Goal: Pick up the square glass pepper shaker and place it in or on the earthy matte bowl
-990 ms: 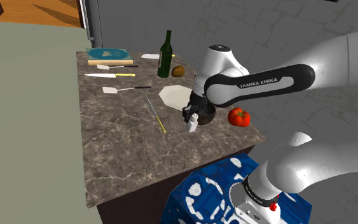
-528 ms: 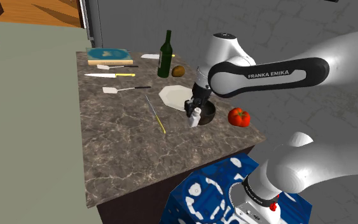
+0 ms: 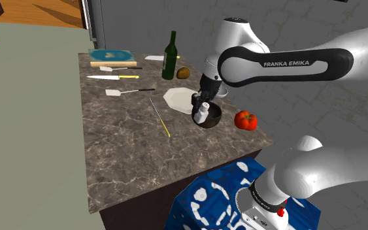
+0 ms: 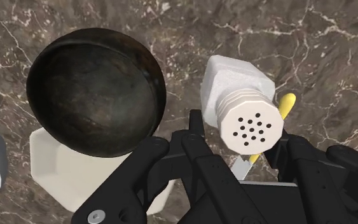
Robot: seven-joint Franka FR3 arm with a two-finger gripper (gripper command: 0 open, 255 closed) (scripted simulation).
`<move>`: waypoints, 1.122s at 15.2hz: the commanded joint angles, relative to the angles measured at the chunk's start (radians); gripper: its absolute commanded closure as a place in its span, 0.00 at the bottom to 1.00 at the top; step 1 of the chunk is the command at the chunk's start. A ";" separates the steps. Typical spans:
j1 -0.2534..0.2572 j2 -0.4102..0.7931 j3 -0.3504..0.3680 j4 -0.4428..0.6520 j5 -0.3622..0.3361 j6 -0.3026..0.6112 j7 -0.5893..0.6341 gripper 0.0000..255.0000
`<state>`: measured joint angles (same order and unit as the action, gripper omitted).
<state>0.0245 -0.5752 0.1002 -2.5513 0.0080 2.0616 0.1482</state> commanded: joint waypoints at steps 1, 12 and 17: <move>0.000 -0.010 -0.002 0.021 0.000 -0.031 -0.002 1.00; -0.042 0.025 -0.081 0.146 -0.038 -0.119 -0.099 1.00; -0.085 0.107 -0.172 0.229 -0.071 -0.116 -0.213 1.00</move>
<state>-0.0509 -0.4844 -0.0507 -2.3347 -0.0561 1.9410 -0.0372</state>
